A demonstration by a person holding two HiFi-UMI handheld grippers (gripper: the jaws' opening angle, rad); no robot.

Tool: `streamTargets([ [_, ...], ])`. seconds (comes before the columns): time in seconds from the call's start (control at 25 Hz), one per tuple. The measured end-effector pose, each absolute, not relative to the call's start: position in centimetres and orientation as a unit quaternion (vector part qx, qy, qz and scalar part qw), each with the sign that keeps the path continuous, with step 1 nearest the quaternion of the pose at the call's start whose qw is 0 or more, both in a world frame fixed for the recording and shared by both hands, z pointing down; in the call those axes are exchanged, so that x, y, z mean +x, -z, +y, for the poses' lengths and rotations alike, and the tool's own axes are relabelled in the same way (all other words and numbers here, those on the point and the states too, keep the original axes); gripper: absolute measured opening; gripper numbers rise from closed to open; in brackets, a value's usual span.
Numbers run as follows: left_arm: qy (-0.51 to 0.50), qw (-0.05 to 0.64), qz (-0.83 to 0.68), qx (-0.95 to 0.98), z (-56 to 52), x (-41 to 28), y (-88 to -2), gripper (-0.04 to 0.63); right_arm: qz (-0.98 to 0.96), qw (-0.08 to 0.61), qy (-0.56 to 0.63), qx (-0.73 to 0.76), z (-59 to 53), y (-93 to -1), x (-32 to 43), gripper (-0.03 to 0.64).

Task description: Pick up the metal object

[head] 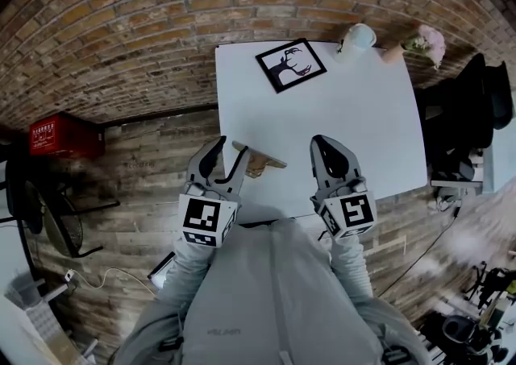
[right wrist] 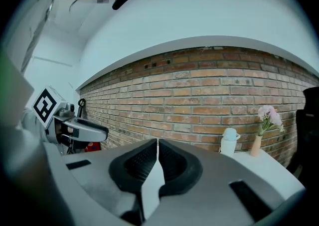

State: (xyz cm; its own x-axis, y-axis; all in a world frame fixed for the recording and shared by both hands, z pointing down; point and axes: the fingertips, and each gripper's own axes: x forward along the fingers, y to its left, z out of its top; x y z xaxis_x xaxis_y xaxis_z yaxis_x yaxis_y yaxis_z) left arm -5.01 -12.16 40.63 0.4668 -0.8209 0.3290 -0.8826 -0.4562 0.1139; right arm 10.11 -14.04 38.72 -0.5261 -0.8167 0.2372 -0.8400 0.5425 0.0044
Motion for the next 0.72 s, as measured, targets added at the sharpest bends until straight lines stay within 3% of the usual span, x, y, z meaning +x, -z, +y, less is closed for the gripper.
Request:
streamTargets([
  [0.72,-0.18,0.19,-0.457,0.85,-11.3,-1.5,-48.3,0.295,-0.852,0.111,-0.081,0.505,-13.4,-40.4,12.2,0.025],
])
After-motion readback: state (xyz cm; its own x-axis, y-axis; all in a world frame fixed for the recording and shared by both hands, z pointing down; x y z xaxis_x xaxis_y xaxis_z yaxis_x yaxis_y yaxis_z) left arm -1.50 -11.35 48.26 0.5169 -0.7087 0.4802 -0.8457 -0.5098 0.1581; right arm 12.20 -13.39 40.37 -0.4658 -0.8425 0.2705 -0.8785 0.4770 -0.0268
